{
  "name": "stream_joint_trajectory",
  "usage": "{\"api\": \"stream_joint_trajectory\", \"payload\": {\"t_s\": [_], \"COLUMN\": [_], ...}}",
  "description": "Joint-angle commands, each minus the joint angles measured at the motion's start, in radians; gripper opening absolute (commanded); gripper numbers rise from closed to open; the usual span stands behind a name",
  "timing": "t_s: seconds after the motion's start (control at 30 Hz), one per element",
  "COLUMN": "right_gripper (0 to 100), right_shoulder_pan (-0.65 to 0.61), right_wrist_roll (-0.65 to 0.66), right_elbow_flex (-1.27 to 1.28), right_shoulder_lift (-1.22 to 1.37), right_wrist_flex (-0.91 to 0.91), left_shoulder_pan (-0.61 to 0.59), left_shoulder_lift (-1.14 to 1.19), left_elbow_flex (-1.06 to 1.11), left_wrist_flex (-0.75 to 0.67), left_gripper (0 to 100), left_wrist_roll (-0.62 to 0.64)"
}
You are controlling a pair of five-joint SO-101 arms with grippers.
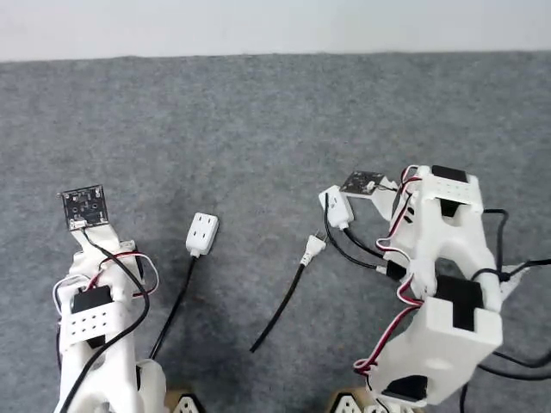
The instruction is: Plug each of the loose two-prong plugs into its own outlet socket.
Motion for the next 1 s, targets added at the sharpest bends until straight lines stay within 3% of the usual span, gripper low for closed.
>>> {"api": "stream_joint_trajectory", "payload": {"t_s": [0.0,0.4,0.6,0.77,0.97], "right_gripper": [0.9,1.4,8.1,0.9,0.9], "right_shoulder_pan": [0.008,-0.002,-0.05,-0.093,-0.104], "right_wrist_roll": [0.009,0.031,0.032,0.037,0.037], "right_elbow_flex": [0.002,0.008,0.028,0.084,0.121], "right_shoulder_lift": [0.019,-0.156,-0.179,-0.183,-0.179], "right_wrist_flex": [-0.005,0.117,0.137,0.108,0.107], "left_shoulder_pan": [-0.005,-0.005,-0.005,-0.005,-0.005], "left_shoulder_lift": [-0.003,-0.003,-0.003,-0.003,-0.003], "left_elbow_flex": [-0.041,-0.041,-0.041,-0.041,-0.041], "left_wrist_flex": [-0.018,-0.018,-0.018,-0.018,-0.018], "left_gripper": [2,2,2,2,2], "left_wrist_roll": [-0.011,-0.011,-0.011,-0.011,-0.011]}}
